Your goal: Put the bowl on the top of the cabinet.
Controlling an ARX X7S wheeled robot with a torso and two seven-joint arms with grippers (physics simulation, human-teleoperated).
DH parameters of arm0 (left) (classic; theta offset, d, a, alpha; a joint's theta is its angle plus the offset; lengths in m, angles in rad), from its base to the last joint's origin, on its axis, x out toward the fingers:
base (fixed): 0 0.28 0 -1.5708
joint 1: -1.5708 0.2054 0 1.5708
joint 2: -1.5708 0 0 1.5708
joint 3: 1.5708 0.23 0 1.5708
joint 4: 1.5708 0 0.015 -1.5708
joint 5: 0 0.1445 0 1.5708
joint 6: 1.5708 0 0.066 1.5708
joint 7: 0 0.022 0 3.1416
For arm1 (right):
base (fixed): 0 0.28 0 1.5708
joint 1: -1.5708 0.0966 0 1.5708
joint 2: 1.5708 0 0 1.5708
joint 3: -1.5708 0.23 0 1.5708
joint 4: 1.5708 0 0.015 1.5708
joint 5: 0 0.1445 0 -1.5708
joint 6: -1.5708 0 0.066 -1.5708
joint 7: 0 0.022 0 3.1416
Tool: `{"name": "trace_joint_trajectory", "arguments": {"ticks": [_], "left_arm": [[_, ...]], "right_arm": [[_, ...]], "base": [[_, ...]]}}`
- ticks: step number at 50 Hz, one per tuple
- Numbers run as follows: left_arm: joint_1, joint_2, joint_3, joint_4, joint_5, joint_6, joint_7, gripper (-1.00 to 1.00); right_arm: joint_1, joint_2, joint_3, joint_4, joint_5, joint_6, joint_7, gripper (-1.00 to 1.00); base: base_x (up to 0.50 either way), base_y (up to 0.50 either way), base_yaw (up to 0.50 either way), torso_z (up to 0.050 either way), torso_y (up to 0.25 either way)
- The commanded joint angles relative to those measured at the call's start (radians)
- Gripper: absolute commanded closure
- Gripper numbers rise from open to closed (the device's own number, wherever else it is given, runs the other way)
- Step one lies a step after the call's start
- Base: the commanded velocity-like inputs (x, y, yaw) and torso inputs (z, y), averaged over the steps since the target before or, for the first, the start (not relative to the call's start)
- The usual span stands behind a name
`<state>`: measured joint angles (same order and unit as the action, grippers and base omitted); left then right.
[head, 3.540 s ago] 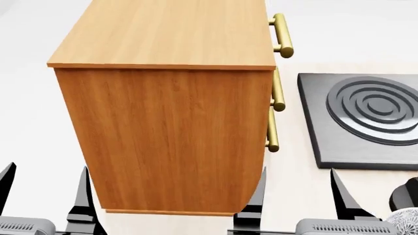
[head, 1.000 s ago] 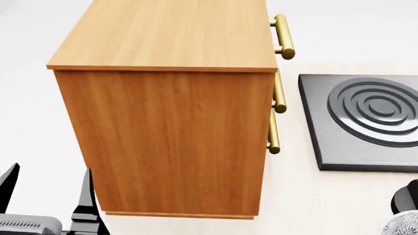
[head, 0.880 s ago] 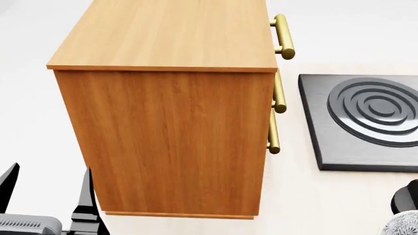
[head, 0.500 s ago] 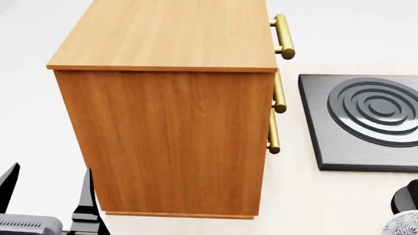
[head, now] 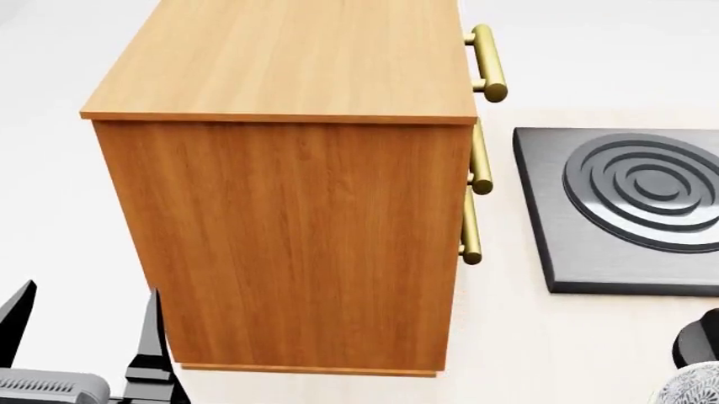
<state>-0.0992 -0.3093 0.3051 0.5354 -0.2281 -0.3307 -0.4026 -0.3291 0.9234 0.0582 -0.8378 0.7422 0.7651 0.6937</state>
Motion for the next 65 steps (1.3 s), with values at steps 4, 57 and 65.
{"name": "trace_joint_trajectory", "arguments": {"ticks": [4, 57, 65], "left_arm": [[-0.002, -0.003, 0.005, -0.001, -0.001, 0.001, -0.005, -1.0], [-0.006, -0.014, 0.019, -0.006, -0.011, 0.01, -0.021, -1.0], [-0.008, -0.017, 0.02, -0.006, -0.014, 0.007, -0.024, -1.0]], "right_arm": [[0.009, -0.005, -0.034, 0.03, -0.017, -0.004, -0.013, -1.0], [0.057, -0.022, -0.087, 0.106, -0.045, -0.02, -0.042, -1.0], [0.067, -0.023, -0.094, 0.111, -0.044, -0.016, -0.044, -1.0]], "base": [[0.0, 0.0, 0.0, 0.0, 0.0], [0.0, 0.0, 0.0, 0.0, 0.0], [0.0, 0.0, 0.0, 0.0, 0.0]]}}
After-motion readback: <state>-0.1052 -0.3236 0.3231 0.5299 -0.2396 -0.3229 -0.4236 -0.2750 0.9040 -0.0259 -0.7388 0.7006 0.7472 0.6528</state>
